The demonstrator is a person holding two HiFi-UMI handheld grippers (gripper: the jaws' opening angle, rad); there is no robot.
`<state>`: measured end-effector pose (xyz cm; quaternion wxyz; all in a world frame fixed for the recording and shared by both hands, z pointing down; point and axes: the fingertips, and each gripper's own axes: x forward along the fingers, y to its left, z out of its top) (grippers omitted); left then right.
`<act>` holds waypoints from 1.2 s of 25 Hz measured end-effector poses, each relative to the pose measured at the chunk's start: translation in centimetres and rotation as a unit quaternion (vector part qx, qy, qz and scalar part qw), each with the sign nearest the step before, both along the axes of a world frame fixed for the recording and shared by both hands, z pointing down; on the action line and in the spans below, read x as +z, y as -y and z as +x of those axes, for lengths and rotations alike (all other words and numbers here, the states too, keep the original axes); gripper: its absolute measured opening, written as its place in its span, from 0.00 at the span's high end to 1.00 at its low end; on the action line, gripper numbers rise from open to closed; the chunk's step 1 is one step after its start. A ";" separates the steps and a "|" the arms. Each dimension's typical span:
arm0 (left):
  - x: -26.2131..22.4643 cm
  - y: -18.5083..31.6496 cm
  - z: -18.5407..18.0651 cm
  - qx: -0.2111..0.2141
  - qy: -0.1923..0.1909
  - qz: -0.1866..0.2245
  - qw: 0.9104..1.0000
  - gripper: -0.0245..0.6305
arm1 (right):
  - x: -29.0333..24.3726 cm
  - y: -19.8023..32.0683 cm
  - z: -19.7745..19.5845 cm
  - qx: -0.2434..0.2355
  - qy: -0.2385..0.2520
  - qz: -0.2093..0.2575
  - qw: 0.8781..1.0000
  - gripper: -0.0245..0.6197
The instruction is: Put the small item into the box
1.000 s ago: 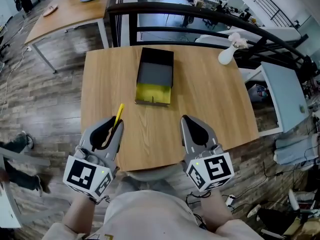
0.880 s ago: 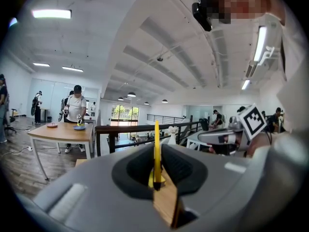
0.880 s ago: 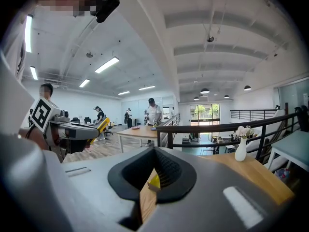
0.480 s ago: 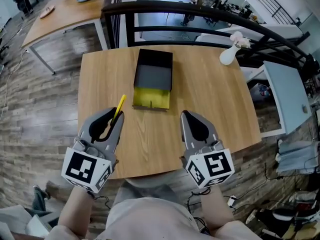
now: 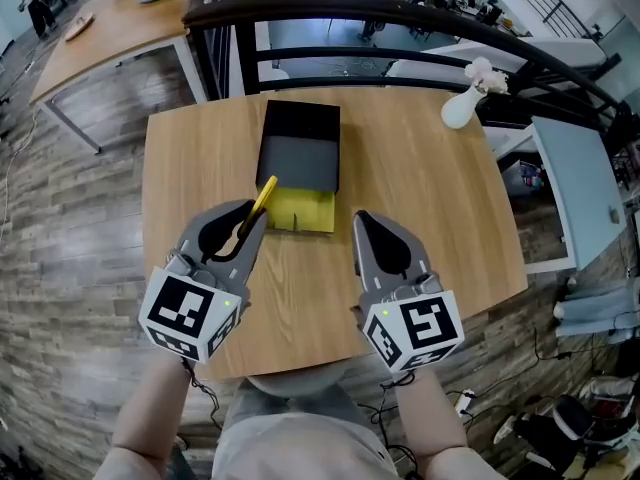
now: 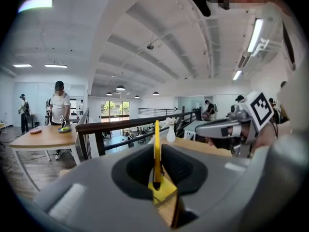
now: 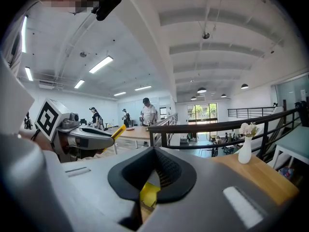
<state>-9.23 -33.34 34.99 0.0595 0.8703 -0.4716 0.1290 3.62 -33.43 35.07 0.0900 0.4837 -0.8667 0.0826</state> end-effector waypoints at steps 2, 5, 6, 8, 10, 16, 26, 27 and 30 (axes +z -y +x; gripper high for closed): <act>1.6 1.5 0.4 0.004 0.002 -0.013 1.000 0.89 | 1.0 1.0 -0.1 -0.002 0.007 -0.011 1.000 0.96; 4.0 3.3 0.8 0.004 -0.003 -0.040 0.999 0.89 | 2.7 2.4 -0.5 -0.006 0.015 -0.026 1.000 0.96; 4.8 3.8 0.9 0.005 -0.001 -0.046 0.999 0.89 | 3.2 2.8 -0.5 -0.004 0.010 -0.026 1.000 0.96; 6.4 4.7 1.2 0.008 0.006 -0.058 0.998 0.89 | 4.4 3.5 -0.4 0.000 0.007 -0.031 1.000 0.96; 8.2 5.4 1.4 0.011 0.017 -0.070 0.997 0.89 | 5.7 4.1 -0.5 0.002 0.011 -0.043 0.999 0.96; 14.9 7.1 2.2 0.046 0.101 -0.099 0.989 0.89 | 9.1 5.0 -1.1 0.005 0.036 -0.088 0.995 0.96; 22.0 8.2 2.6 0.072 0.133 -0.156 0.976 0.88 | 13.2 5.4 -0.3 0.022 0.049 -0.125 0.991 0.96; 22.6 8.3 2.6 0.077 0.137 -0.162 0.974 0.88 | 13.6 5.4 -0.3 0.024 0.051 -0.129 0.990 0.96; 24.0 8.6 2.9 0.091 0.148 -0.174 0.969 0.88 | 15.1 5.3 -0.1 0.030 0.060 -0.143 0.987 0.96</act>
